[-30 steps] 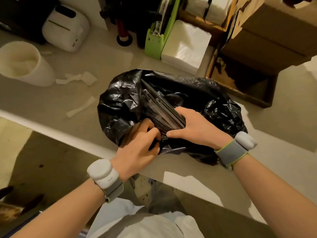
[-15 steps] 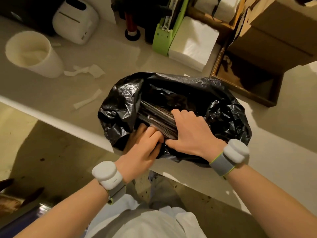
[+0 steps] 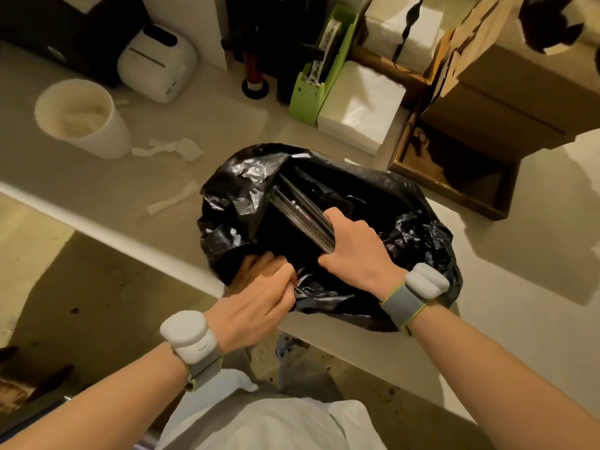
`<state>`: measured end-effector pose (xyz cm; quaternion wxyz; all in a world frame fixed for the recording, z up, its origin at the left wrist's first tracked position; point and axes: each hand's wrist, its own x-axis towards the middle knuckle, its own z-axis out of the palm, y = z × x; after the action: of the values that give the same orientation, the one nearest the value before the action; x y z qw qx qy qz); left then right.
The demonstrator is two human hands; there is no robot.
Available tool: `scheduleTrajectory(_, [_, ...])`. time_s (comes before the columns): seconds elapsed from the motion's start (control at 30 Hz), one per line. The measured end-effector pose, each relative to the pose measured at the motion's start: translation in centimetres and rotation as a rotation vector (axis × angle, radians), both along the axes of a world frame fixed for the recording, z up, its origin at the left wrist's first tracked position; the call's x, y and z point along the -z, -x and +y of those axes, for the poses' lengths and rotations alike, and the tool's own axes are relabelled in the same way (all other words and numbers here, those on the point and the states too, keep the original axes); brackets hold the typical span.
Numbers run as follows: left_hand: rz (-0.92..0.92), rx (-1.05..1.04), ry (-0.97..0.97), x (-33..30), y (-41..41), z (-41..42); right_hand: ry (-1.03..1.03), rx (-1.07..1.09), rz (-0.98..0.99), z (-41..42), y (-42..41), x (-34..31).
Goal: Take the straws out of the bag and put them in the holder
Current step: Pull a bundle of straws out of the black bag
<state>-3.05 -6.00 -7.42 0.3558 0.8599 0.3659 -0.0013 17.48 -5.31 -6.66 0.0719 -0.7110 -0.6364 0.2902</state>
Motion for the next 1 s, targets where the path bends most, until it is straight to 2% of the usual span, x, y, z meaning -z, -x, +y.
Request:
scheduleTrajectory(0.07, [0.158,-0.094,0.074,-0.3,0.3,0.6,0.081,0.044,0.198,0.8,-1.1,-0.9])
scheduleTrajectory(0.1, [0.163,-0.154,0.128,-0.4,0.4,0.8,0.124,0.045,0.272,1.0,-1.6,-1.3])
scheduleTrajectory(0.17, [0.068,-0.210,0.045,-0.3,0.1,1.3,0.198,0.026,0.406,1.3,-2.3,-2.2])
scheduleTrajectory(0.23, [0.054,-0.236,-0.066,-0.2,-0.4,2.1,0.219,-0.006,0.475,1.4,-2.9,-2.9])
scheduleTrajectory(0.33, [0.171,-0.298,-0.039,-0.1,-0.9,3.8,0.171,-0.027,0.460,1.4,-4.2,-3.4])
scheduleTrajectory(0.4, [0.253,-0.312,-0.017,-0.1,-0.8,4.5,0.087,0.009,0.342,1.4,-5.2,-3.4])
scheduleTrajectory(0.5, [0.311,-0.317,-0.109,-0.4,-0.6,4.7,-0.069,0.131,0.237,1.3,-6.2,-3.4])
scheduleTrajectory(0.57, [0.361,-0.293,-0.137,-0.4,-1.0,4.7,-0.117,0.182,0.310,1.4,-6.7,-4.0])
scheduleTrajectory(0.63, [0.400,-0.300,-0.111,-0.6,-1.2,5.0,-0.065,0.186,0.394,1.3,-7.3,-5.3])
scheduleTrajectory(0.7, [0.353,-0.257,-0.035,-0.9,-0.9,5.4,0.090,0.046,0.304,1.4,-7.5,-6.7])
scheduleTrajectory(0.8, [0.137,-0.202,0.034,-2.1,-0.5,6.0,0.256,-0.269,0.108,1.5,-6.4,-7.5])
scheduleTrajectory(0.87, [0.030,-0.270,0.004,-3.3,-0.5,6.5,0.295,-0.304,0.199,1.3,-5.8,-7.5])
scheduleTrajectory(1.0, [-0.186,-0.344,0.118,-5.7,0.2,7.7,0.309,-0.203,0.498,0.5,-6.1,-8.3])
